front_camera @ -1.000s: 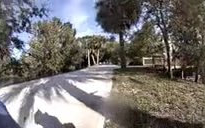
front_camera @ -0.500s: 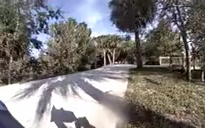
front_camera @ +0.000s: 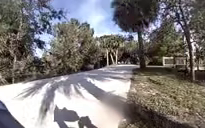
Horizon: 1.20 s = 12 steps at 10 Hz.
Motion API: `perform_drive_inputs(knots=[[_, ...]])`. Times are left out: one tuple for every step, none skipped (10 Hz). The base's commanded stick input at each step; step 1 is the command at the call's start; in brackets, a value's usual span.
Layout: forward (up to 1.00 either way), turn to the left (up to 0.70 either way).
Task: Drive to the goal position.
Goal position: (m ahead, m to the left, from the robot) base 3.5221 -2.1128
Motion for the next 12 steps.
perform_drive_inputs(knots=[[0.00,-0.28],[0.00,-0.27],[0.00,-0.05],[0.00,-0.45],[0.00,-0.45],[0.12,0.00],[1.00,0.00],[1.00,0.00],[1.00,0.00],[1.00,0.00],[1.00,0.00],[1.00,0.00]])
